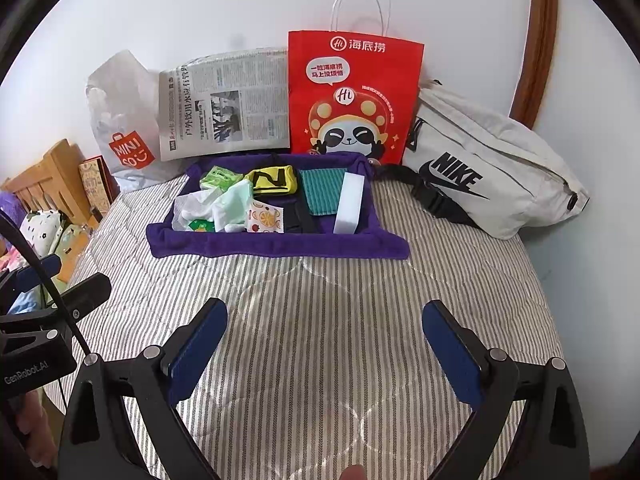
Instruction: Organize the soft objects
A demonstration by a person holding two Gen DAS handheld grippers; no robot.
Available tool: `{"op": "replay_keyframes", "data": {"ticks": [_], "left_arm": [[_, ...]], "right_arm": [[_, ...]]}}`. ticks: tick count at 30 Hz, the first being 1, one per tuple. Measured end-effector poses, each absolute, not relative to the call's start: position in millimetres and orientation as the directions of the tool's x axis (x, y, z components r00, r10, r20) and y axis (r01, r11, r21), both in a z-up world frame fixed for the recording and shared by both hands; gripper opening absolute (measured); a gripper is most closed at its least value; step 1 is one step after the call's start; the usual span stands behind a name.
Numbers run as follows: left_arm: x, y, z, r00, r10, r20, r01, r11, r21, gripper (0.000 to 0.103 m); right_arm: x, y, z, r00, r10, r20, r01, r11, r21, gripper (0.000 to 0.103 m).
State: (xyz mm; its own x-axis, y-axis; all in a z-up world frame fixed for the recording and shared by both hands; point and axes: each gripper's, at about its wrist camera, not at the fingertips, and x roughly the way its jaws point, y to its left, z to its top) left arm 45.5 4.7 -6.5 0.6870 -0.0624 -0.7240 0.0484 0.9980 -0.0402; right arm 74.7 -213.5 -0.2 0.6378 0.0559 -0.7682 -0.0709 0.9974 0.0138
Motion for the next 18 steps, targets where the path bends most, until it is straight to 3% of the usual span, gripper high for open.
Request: {"op": "replay_keyframes", "data": {"ticks": [18], "left_arm": [[43.7, 3.6, -6.7, 0.688, -0.059, -0.723, 0.045, 0.998, -0.038, 0.093]], "right_arm": [[73.9, -213.5, 1.1, 0.642, 0.051, -0.765, -0.068, 0.998, 0.010, 0.097]]}}
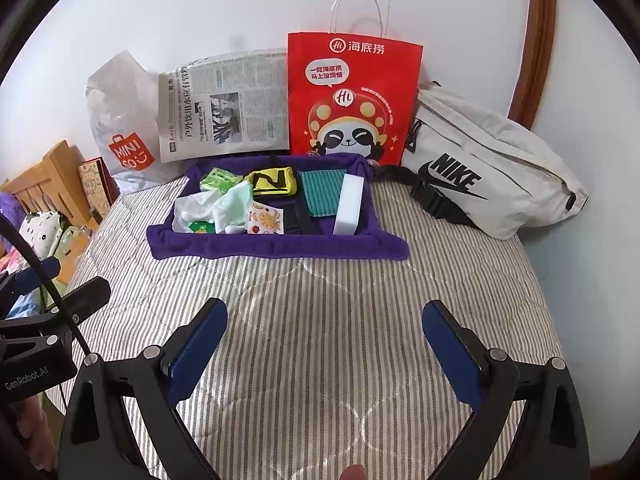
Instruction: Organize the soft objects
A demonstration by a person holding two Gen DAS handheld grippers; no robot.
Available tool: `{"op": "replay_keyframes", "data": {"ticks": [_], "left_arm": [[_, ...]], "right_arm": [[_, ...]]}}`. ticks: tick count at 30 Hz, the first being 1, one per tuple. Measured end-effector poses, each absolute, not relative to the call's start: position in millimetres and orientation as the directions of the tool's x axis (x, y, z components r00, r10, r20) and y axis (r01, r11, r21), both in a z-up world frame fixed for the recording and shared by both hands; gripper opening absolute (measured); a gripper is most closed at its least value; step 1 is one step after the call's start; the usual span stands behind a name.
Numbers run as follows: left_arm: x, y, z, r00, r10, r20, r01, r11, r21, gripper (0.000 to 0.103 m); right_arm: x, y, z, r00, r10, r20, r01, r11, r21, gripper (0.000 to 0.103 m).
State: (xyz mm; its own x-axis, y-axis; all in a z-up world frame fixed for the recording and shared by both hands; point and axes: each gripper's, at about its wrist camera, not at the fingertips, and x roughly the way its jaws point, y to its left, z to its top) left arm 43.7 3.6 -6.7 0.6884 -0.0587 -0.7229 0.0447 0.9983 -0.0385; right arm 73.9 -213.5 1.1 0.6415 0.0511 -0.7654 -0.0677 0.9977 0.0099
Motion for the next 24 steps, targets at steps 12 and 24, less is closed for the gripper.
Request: {"op": "replay_keyframes", "data": {"ticks": [12, 24], "left_arm": [[43.1, 4.8, -6.7, 0.689, -0.060, -0.722, 0.046, 0.998, -0.039, 0.093], [41.9, 7.0, -6.2, 0.689, -0.060, -0.722, 0.048, 0.998, -0.038, 0.093]], "right_arm": [[73.5, -213.4, 0.5, 0.641, 0.040, -0.766, -0.064, 0.998, -0.002, 0.097], [73.0, -215.7, 1.6, 0.644, 0.038, -0.764, -0.061, 0.998, -0.002, 0.097]]}}
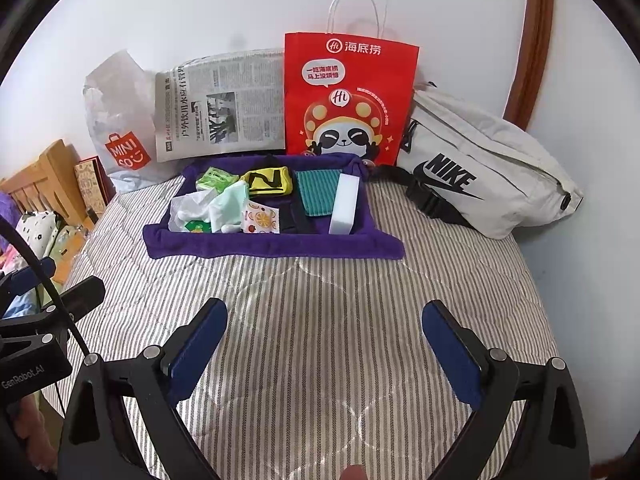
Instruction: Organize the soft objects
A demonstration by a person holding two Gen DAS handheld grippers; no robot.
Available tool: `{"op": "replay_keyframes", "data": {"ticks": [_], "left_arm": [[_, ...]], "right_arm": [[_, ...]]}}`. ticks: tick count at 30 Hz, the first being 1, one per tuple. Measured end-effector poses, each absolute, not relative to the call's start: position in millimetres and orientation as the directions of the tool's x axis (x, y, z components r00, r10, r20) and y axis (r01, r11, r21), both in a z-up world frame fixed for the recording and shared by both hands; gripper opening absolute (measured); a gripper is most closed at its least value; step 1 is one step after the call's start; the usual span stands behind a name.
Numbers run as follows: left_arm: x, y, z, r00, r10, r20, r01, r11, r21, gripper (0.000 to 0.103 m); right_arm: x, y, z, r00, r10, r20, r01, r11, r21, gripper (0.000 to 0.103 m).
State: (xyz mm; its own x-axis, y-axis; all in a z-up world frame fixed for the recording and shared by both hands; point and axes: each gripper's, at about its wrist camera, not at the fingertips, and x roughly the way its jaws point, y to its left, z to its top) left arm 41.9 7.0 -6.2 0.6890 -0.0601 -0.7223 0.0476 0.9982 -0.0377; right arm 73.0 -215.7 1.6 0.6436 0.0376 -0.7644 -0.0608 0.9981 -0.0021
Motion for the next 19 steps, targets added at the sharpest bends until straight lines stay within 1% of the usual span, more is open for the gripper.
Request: {"op": "replay_keyframes", "data": {"ticks": [18, 19], "left_arm": [[46.8, 11.9, -12.4, 0.679, -0.049, -0.732, 0.048, 0.999, -0.022, 0.093], [48.1, 12.5, -13.2, 0.681, -0.048, -0.731, 0.048, 0.999, -0.021, 0.094]], "right_arm": [[77.0, -214.1, -0.4, 0.637, 0.044, -0.769, -0.066, 0.998, 0.003, 0.097], [78.2, -214.0, -1.8, 0.634, 0.045, -0.772, -0.067, 0.998, 0.004, 0.097]]}}
